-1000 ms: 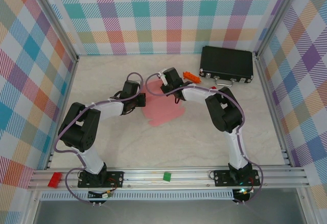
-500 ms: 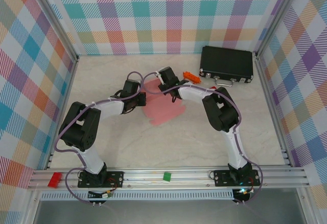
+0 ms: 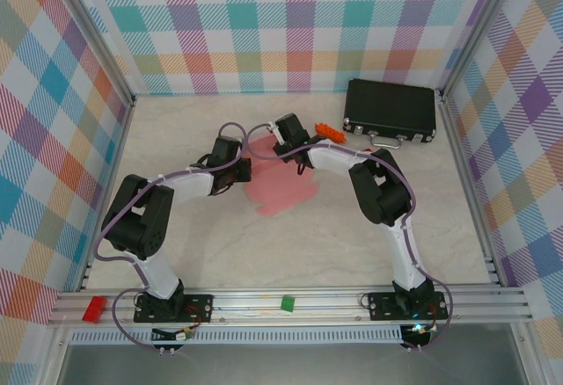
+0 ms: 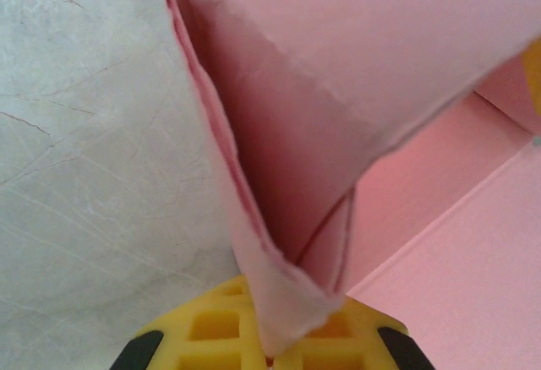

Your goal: Fold the paper box

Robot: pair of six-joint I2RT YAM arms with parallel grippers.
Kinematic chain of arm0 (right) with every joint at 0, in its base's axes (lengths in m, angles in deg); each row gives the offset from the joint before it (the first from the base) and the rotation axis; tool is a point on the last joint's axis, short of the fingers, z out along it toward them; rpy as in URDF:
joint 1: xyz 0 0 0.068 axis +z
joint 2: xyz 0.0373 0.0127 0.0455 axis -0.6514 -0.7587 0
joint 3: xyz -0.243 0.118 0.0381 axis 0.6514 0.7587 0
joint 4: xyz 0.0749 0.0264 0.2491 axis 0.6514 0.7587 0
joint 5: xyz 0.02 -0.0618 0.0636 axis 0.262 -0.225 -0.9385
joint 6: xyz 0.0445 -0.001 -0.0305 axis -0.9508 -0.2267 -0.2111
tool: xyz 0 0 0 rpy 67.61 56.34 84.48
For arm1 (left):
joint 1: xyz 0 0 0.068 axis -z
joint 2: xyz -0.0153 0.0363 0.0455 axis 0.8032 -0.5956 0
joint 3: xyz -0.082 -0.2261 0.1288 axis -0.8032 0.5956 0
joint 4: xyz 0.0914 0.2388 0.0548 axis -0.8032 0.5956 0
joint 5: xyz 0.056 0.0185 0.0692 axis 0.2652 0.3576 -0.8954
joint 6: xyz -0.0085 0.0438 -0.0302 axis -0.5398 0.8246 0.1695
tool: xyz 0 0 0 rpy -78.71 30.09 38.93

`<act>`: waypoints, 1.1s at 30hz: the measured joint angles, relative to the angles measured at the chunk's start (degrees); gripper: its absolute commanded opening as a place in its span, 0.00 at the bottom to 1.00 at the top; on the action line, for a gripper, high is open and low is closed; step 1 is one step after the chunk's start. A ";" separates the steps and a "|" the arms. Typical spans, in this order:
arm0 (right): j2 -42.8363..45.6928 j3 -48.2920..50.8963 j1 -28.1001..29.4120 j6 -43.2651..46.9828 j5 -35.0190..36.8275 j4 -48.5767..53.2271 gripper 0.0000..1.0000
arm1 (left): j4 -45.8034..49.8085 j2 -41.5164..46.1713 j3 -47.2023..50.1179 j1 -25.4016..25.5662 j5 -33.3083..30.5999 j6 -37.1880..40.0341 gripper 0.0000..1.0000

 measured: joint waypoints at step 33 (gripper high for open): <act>9.33 11.26 -0.59 -1.07 -7.93 3.58 0.76 | 1.31 -0.59 -1.09 0.04 -0.24 0.00 0.00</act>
